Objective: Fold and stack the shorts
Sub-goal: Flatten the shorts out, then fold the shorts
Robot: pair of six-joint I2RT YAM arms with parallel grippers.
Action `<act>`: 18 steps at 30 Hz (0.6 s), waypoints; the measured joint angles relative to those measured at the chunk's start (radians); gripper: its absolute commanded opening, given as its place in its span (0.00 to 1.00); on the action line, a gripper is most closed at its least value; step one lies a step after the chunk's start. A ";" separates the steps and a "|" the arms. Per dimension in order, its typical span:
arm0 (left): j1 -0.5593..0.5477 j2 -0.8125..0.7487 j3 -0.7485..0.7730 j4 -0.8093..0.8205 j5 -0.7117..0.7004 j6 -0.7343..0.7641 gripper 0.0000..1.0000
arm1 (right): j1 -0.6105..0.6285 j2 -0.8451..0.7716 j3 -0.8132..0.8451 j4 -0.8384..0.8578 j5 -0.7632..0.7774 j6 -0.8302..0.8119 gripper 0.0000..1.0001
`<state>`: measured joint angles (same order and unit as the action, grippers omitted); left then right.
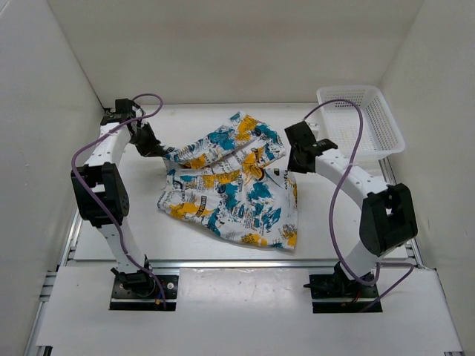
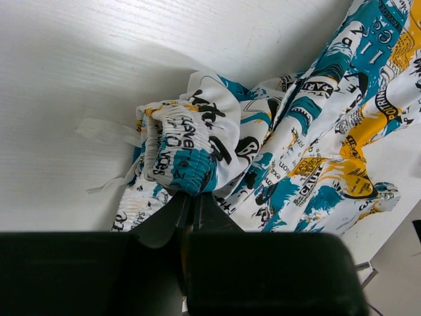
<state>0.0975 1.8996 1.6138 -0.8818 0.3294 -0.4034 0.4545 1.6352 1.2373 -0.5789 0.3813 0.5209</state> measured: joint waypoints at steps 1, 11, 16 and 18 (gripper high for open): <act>0.000 0.000 0.000 0.000 0.000 0.000 0.10 | 0.010 -0.011 0.013 -0.004 0.004 -0.004 0.03; 0.000 0.000 0.007 -0.002 0.000 0.002 0.10 | 0.024 0.409 0.670 -0.027 -0.084 -0.134 0.55; 0.000 0.002 0.026 -0.014 0.003 0.003 0.10 | -0.003 0.770 1.074 -0.117 -0.144 -0.150 0.64; 0.001 0.003 0.040 -0.026 0.005 0.003 0.10 | -0.016 0.865 1.166 -0.139 -0.172 -0.150 0.65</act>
<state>0.0982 1.9030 1.6535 -0.9081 0.3340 -0.4004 0.4385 2.5000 2.4035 -0.7181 0.2089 0.3710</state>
